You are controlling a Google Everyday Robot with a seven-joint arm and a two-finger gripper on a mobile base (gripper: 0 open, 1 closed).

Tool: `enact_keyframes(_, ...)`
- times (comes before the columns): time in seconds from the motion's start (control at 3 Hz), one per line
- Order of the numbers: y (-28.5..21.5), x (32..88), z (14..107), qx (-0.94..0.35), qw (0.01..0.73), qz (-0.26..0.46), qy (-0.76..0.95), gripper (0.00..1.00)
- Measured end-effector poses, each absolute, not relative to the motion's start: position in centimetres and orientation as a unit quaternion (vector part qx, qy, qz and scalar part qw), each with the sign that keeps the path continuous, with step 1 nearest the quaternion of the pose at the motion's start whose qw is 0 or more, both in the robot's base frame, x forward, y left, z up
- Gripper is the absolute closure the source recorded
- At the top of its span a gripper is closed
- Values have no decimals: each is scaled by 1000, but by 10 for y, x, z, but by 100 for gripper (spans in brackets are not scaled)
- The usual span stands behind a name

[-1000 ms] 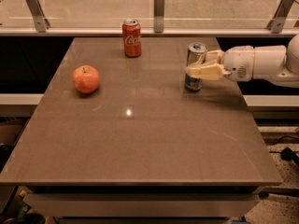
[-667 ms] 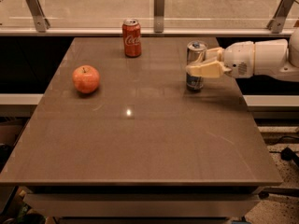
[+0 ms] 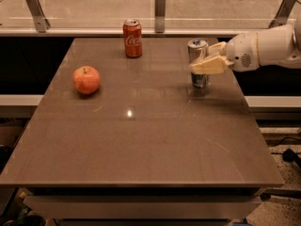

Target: Knock redbull can over

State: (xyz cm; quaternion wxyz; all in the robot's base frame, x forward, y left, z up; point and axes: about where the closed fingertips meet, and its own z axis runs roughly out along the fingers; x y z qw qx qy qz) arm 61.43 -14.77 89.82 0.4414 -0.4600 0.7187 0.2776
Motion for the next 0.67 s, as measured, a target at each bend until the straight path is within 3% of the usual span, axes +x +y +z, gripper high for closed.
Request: enact_keyframes(0.67,-157,618,906,-469,394,193,766,100)
